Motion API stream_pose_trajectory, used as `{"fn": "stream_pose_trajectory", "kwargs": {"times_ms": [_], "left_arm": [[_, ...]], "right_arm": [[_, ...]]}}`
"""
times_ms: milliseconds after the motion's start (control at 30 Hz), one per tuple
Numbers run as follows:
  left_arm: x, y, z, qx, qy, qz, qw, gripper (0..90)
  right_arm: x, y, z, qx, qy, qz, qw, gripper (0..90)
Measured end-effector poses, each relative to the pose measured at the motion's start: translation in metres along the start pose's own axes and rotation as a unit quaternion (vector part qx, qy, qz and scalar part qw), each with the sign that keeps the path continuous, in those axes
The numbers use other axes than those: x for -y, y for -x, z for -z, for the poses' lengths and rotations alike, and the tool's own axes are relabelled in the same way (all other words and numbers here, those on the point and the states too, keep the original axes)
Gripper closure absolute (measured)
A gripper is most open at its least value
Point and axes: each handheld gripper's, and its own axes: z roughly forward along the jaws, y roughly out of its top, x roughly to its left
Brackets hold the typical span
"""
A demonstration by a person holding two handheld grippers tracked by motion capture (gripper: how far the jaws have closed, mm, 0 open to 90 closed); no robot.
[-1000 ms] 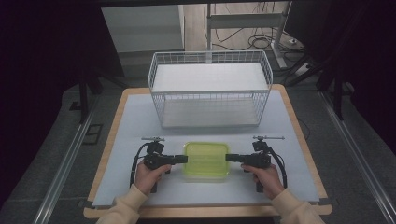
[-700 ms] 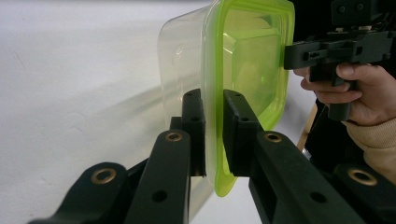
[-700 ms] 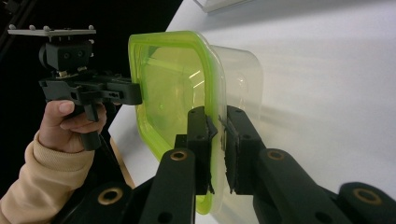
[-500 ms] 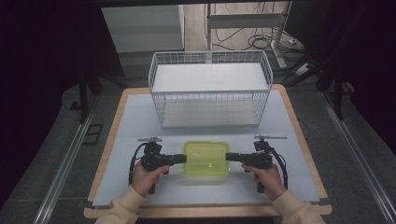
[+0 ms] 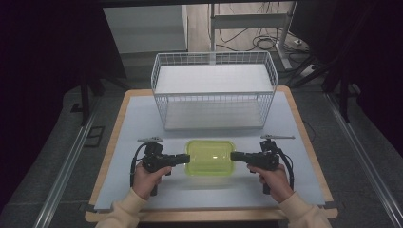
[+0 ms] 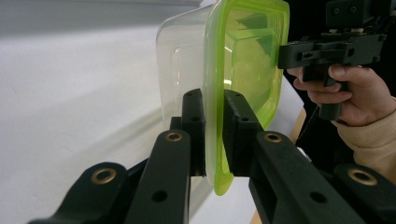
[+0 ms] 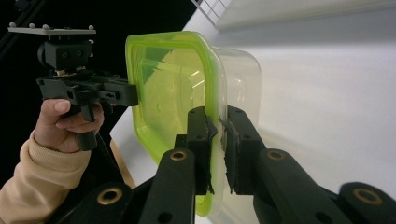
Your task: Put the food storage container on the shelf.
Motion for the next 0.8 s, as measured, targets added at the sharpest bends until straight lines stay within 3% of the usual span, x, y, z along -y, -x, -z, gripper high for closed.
{"fn": "stream_pose_trajectory", "kwargs": {"times_ms": [267, 467, 800], "left_arm": [[-0.017, 0.009, 0.006, 0.004, 0.015, -0.016, 0.9997, 80.7], [-0.032, 0.017, 0.015, 0.005, 0.028, -0.030, 0.9992, 80.8], [-0.055, 0.031, 0.030, 0.001, 0.043, -0.050, 0.9978, 80.9]], "right_arm": [[-0.014, -0.010, 0.008, 0.002, 0.016, 0.022, 0.9996, 81.4], [-0.033, -0.026, 0.016, 0.006, 0.025, 0.045, 0.9987, 81.4], [-0.056, -0.041, 0.023, 0.001, 0.033, 0.057, 0.9978, 81.4]]}}
